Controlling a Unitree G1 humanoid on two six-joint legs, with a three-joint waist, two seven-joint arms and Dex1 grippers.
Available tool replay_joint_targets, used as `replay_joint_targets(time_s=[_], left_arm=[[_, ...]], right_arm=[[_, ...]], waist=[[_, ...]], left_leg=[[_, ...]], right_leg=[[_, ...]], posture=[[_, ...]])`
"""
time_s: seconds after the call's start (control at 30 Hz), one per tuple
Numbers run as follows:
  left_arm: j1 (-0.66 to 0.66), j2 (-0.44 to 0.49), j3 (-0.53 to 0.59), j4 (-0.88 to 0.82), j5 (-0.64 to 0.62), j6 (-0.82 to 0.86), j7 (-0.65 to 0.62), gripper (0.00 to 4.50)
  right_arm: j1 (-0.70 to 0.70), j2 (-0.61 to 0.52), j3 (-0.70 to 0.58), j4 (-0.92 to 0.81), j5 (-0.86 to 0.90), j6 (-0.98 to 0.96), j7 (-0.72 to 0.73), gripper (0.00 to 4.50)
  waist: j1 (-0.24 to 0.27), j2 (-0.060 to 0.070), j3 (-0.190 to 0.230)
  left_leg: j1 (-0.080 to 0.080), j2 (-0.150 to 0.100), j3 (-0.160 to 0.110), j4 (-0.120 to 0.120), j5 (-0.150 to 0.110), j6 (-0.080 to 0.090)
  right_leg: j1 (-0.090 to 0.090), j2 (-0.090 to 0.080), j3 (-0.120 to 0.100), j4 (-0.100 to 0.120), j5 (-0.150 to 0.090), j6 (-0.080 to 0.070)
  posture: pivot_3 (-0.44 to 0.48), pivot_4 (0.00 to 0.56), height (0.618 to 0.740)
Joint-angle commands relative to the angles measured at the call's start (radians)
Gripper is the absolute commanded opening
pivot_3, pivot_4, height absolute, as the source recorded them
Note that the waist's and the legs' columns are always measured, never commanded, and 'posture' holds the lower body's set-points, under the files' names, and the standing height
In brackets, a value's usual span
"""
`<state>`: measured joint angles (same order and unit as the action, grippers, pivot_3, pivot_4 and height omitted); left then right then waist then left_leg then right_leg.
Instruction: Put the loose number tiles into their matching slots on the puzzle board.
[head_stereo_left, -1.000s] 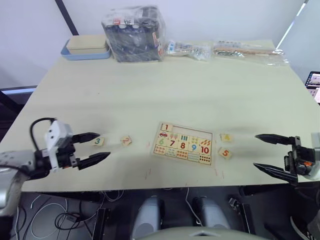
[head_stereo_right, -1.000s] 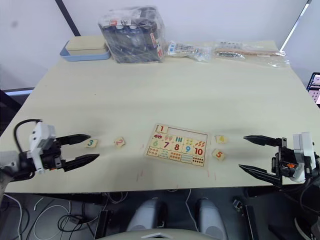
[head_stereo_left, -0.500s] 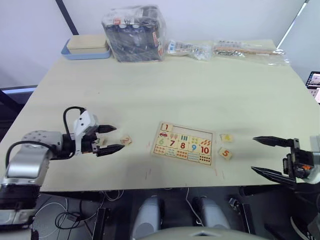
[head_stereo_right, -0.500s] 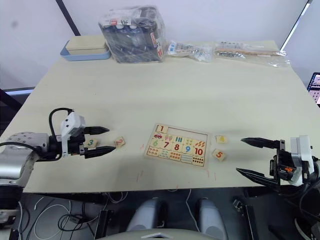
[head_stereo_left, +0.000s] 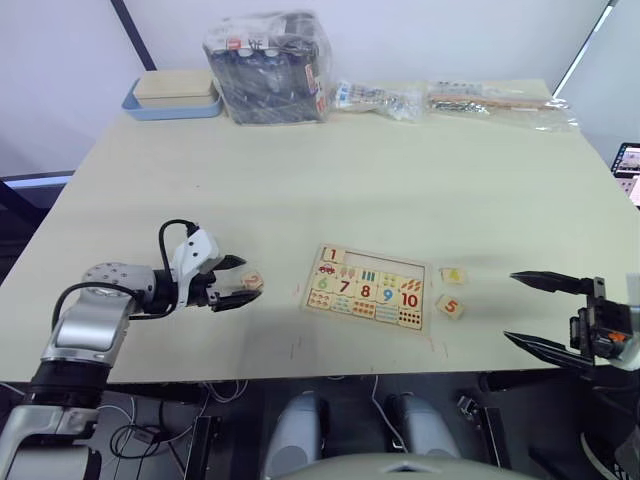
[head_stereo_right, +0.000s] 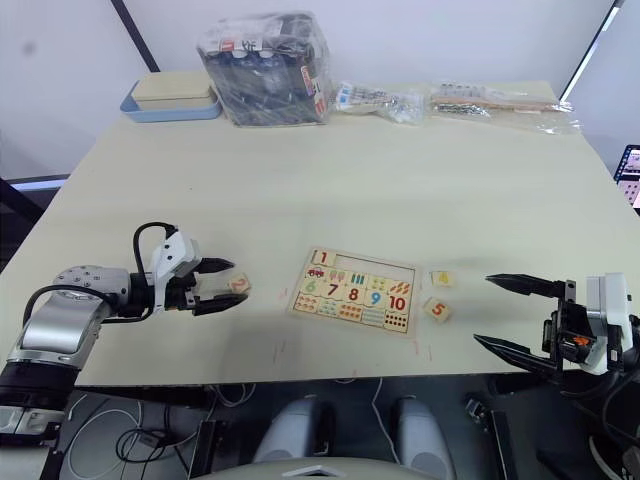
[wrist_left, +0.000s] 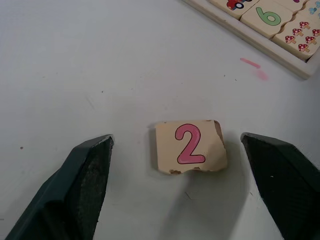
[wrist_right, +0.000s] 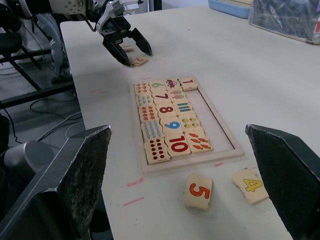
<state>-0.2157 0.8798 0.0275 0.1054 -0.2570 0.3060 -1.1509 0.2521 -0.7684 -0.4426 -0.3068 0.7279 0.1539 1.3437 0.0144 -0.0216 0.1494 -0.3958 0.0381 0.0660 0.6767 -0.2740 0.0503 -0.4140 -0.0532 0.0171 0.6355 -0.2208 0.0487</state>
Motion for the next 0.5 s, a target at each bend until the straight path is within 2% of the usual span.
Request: replay_joint_targets(time_s=[0.03,0.17,0.37,0.5], left_arm=[[0.051,-0.002,0.009,-0.083,-0.009,0.022,0.018,3.13],[0.104,-0.013,0.04,-0.173,-0.036,0.071,0.067,1.47],[0.197,-0.054,0.156,-0.395,-0.127,0.298,0.232,1.44],[0.276,-0.152,0.236,-0.638,-0.188,0.54,0.445,1.44]], right_arm=[[0.004,0.001,-0.033,-0.018,0.012,-0.016,-0.002,4.5],[-0.015,0.001,-0.017,0.009,0.003,-0.024,0.002,4.5],[-0.068,-0.005,0.011,0.048,-0.002,-0.021,0.019,4.5],[-0.092,-0.007,0.025,0.072,-0.009,-0.022,0.035,4.5]], waist=[[0.0,0.0,0.0],[0.0,0.0,0.0],[-0.001,0.0,0.0],[-0.001,0.0,0.0]], left_leg=[[0.0,0.0,0.0,0.0,0.0,0.0],[0.0,0.0,0.0,0.0,0.0,0.0],[0.0,0.0,0.0,0.0,0.0,0.0],[0.0,0.0,-0.001,0.0,0.0,0.0]], right_leg=[[0.0,0.0,0.0,0.0,0.0,0.0],[0.0,-0.001,0.0,0.0,0.0,0.0],[0.0,-0.001,0.0,0.0,0.0,0.0],[0.0,-0.001,0.0,0.0,0.0,0.0]], posture=[[0.0,0.15,0.74],[0.0,0.15,0.74],[0.0,0.15,0.74],[0.0,0.15,0.74]])
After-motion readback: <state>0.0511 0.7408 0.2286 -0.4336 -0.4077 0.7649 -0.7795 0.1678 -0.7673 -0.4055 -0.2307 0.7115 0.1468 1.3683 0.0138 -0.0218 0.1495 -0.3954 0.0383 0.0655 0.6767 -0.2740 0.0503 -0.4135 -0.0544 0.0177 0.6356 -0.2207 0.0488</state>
